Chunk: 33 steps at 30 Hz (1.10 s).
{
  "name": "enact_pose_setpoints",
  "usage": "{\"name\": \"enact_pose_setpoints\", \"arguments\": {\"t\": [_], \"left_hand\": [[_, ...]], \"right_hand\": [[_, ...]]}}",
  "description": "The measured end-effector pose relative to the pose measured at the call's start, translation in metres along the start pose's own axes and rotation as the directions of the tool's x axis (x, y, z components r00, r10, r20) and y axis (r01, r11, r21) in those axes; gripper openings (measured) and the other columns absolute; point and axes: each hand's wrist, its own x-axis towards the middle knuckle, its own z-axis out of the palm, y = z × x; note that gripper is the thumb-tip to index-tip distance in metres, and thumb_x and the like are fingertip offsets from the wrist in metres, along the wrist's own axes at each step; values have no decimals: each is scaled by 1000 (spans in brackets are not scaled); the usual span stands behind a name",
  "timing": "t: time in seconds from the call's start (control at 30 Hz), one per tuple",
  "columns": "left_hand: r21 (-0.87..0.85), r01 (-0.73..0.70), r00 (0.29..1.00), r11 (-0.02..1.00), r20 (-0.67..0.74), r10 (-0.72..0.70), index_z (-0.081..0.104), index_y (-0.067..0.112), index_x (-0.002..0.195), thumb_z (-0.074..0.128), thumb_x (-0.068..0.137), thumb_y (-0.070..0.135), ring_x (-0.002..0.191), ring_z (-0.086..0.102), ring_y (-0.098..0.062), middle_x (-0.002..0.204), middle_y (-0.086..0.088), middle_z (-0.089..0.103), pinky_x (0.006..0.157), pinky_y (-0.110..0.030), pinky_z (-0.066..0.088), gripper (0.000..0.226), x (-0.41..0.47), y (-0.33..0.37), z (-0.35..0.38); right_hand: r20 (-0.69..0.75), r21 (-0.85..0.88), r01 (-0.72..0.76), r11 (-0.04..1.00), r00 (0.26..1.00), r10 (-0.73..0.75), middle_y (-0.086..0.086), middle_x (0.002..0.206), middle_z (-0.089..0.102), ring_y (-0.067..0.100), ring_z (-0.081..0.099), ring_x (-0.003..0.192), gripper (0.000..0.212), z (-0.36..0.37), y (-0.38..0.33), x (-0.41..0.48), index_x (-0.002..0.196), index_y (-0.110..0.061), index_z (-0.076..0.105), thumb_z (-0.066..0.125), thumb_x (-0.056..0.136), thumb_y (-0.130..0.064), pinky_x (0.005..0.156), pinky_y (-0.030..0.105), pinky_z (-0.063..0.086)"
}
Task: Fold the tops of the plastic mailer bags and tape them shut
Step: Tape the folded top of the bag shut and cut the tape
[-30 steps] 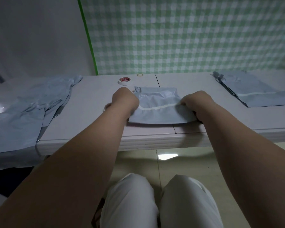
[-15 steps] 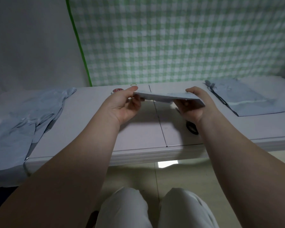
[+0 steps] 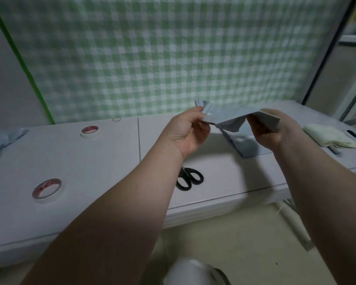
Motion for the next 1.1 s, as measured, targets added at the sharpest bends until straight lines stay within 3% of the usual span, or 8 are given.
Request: {"name": "enact_pose_setpoints", "arguments": {"t": [0.13,0.33,0.5,0.67,0.77,0.9,1.0,1.1], "left_hand": [[61,-5,1000,998,8,4,54,4,88,33,88,-15,52,51,-8,82,-10,54,42,-9,36,29,39,-33,22],[302,37,999,952,26,-47,56,10,105,37,86,-18,81,57,-19,101,-13,60,51,-18,45,39,87,-82,25],[768,195,980,609,-173,-96,50,6,106,50,86,-9,68,50,-18,102,-13,47,52,-21,47,25,92,-93,24],[972,81,993,222,-96,61,40,8,67,60,82,-1,59,39,-17,68,-4,37,52,-23,33,26,94,-97,18],[992,83,991,96,-92,93,45,10,70,62,81,1,62,49,-21,69,-3,41,58,-26,44,23,93,-99,19],[985,132,991,111,-133,5,42,17,71,63,81,-1,91,68,-34,77,-4,45,85,-45,56,29,90,-99,25],[991,129,991,44,-130,18,55,3,108,62,80,-2,92,69,-34,110,-18,56,84,-46,56,29,89,-98,29],[995,94,994,-21,-93,56,50,6,97,60,79,1,87,67,-32,108,-15,59,79,-40,57,21,89,-100,30]], "right_hand": [[-108,-205,72,976,989,-96,8,84,58,14,64,65,15,-18,-37,24,81,-13,52,53,91,-2,58,21,54],[-65,-526,168,834,970,-236,10,79,60,14,63,57,28,-55,-69,57,80,-12,56,46,88,12,50,19,51],[-43,-989,-25,145,992,-118,13,70,57,26,45,55,24,-82,-77,71,74,-10,62,53,87,8,34,16,35],[-43,-805,-158,-572,977,-209,15,96,63,30,60,84,17,-64,-68,77,98,-4,68,63,87,-15,74,36,51],[-27,-760,-206,-616,957,-287,14,88,57,32,57,84,17,-61,-58,71,97,-3,62,61,82,-7,72,36,46],[3,-678,-280,-680,923,-384,14,123,54,34,53,114,31,-65,-44,66,119,-5,56,50,88,-5,90,37,42],[30,-637,-270,-722,928,-373,12,119,56,32,55,111,30,-60,-39,67,117,-6,56,50,88,-8,85,36,41],[44,-640,-253,-726,930,-364,10,102,54,31,56,103,24,-56,-36,70,111,-6,58,51,87,-8,76,34,38]]}}
